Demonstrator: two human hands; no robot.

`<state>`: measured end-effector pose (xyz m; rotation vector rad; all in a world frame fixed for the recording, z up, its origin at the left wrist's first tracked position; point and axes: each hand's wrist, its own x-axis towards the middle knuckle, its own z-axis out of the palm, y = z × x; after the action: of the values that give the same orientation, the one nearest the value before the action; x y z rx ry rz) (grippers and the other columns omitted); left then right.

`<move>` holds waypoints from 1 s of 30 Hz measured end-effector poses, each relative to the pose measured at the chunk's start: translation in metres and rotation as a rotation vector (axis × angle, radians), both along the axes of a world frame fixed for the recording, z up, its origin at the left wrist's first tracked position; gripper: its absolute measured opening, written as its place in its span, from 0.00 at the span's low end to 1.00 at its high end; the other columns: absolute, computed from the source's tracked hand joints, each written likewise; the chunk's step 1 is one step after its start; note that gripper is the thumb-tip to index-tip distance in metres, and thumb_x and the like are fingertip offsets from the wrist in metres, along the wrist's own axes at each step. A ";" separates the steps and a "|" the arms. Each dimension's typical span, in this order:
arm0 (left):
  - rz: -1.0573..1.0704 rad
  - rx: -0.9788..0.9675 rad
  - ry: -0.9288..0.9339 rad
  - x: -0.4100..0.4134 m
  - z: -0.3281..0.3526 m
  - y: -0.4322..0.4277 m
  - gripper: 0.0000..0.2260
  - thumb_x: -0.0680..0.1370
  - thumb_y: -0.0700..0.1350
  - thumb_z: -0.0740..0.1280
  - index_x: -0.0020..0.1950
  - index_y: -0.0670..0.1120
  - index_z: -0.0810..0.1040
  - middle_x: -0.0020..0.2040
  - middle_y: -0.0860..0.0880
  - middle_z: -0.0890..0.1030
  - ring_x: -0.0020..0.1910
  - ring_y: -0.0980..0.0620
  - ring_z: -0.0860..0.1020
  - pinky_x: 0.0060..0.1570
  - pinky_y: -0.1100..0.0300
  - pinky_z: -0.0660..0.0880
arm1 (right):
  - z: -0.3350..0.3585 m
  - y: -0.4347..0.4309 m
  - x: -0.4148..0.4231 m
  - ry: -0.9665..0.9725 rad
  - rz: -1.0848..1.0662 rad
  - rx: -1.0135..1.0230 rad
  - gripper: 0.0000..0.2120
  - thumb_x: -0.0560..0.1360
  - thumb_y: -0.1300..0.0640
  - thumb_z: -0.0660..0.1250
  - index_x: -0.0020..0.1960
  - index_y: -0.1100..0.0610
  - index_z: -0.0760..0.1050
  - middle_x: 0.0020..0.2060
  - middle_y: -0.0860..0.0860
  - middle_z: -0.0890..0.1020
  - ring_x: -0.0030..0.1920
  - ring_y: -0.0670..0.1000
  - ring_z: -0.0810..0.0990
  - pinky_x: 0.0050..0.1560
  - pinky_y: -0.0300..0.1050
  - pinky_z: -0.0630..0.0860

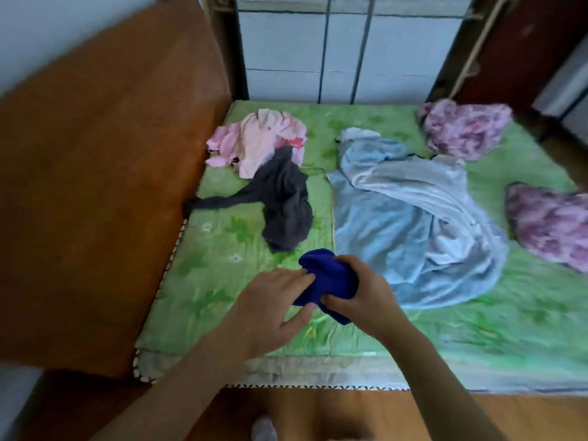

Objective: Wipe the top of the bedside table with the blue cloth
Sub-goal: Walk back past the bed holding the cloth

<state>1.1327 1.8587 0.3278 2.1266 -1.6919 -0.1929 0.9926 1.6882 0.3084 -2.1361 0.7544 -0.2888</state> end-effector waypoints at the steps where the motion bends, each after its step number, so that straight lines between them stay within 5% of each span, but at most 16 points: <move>1: -0.056 0.002 -0.011 -0.011 -0.001 -0.019 0.24 0.82 0.58 0.57 0.72 0.45 0.73 0.69 0.48 0.77 0.66 0.50 0.74 0.66 0.55 0.68 | -0.002 -0.011 -0.020 -0.004 -0.049 0.016 0.30 0.61 0.40 0.74 0.61 0.34 0.69 0.47 0.32 0.79 0.47 0.35 0.78 0.43 0.33 0.74; 7: -0.330 -0.010 0.008 -0.108 -0.005 -0.133 0.23 0.81 0.55 0.61 0.71 0.42 0.74 0.66 0.45 0.79 0.62 0.46 0.77 0.61 0.50 0.73 | -0.007 -0.080 -0.153 -0.021 -0.343 0.042 0.28 0.62 0.45 0.77 0.60 0.37 0.71 0.47 0.36 0.82 0.47 0.36 0.79 0.41 0.29 0.71; 12: -0.510 -0.018 0.056 -0.194 0.012 -0.210 0.24 0.81 0.56 0.60 0.72 0.43 0.73 0.68 0.47 0.77 0.63 0.47 0.77 0.62 0.51 0.73 | 0.007 -0.120 -0.257 -0.006 -0.573 0.048 0.29 0.63 0.47 0.77 0.62 0.39 0.72 0.49 0.36 0.81 0.47 0.38 0.80 0.45 0.35 0.75; 17: -0.739 -0.027 0.072 -0.258 0.016 -0.273 0.24 0.81 0.56 0.59 0.72 0.43 0.73 0.69 0.48 0.76 0.63 0.49 0.77 0.61 0.54 0.74 | 0.012 -0.135 -0.334 0.021 -0.820 0.050 0.29 0.61 0.44 0.74 0.59 0.33 0.68 0.47 0.33 0.81 0.47 0.35 0.78 0.41 0.29 0.71; 23: -1.094 -0.072 0.079 -0.325 0.002 -0.346 0.23 0.82 0.55 0.58 0.71 0.43 0.74 0.67 0.48 0.78 0.63 0.49 0.77 0.62 0.55 0.73 | 0.016 -0.133 -0.402 0.118 -1.082 -0.006 0.32 0.66 0.46 0.78 0.67 0.44 0.72 0.52 0.40 0.81 0.49 0.45 0.80 0.48 0.40 0.76; 30: -1.400 -0.148 0.149 -0.411 -0.011 -0.399 0.21 0.82 0.54 0.59 0.69 0.44 0.74 0.65 0.48 0.79 0.62 0.50 0.76 0.61 0.54 0.73 | 0.021 -0.121 -0.466 0.204 -1.360 -0.090 0.34 0.64 0.46 0.78 0.67 0.45 0.71 0.52 0.41 0.80 0.51 0.48 0.79 0.51 0.45 0.77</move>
<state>0.7214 1.4599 0.3171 0.4760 -2.6277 -0.5484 0.5269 1.5675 0.3296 -1.3981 2.2538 -0.7942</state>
